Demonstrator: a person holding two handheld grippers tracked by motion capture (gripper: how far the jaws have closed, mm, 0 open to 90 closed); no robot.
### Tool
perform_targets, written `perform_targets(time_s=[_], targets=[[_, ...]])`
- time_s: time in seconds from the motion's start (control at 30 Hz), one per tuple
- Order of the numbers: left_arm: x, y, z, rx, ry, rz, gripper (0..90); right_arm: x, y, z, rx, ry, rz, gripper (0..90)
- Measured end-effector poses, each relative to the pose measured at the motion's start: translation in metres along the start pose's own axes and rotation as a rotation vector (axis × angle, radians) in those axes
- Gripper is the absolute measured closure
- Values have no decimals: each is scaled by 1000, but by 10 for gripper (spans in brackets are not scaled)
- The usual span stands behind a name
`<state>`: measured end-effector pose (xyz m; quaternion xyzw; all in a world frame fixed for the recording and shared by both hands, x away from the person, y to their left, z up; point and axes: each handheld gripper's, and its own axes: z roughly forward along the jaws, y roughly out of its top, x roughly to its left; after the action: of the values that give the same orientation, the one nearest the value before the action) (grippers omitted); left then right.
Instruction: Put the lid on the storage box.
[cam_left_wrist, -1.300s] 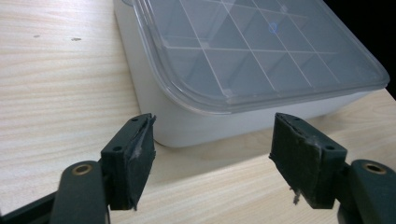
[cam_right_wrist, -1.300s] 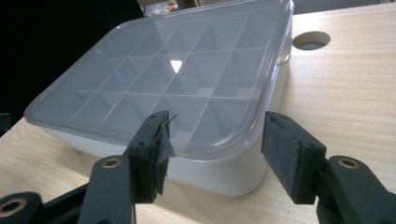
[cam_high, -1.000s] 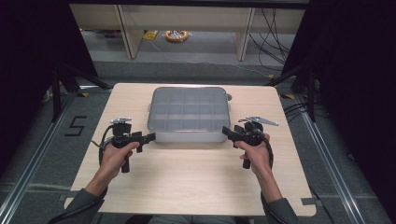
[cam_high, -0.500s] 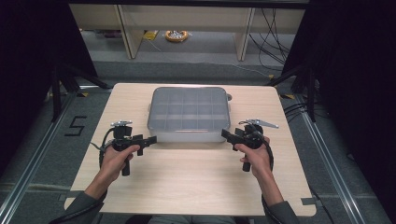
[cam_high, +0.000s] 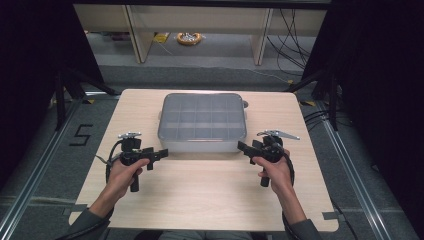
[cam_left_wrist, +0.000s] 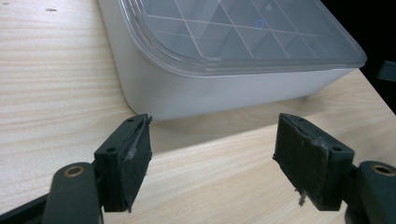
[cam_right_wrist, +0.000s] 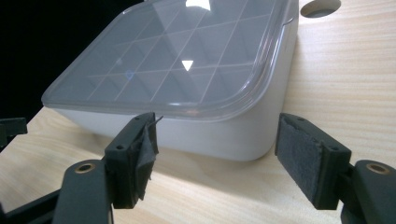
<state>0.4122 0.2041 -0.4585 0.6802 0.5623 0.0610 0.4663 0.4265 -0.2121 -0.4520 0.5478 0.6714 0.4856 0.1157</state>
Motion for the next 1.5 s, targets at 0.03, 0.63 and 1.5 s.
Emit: perform_targets(time_s=[0.03,0.63,1.5], targets=[[0,-1,0,1,0,-1,265,0,-1,0,1,3,-4,306],[-11,-24,5,39,-12,24,265,2,-13,-6,31,11,9,299],[-19,-63,-15,84,-34,145,253,21,-42,-18,74,48,-23,264]])
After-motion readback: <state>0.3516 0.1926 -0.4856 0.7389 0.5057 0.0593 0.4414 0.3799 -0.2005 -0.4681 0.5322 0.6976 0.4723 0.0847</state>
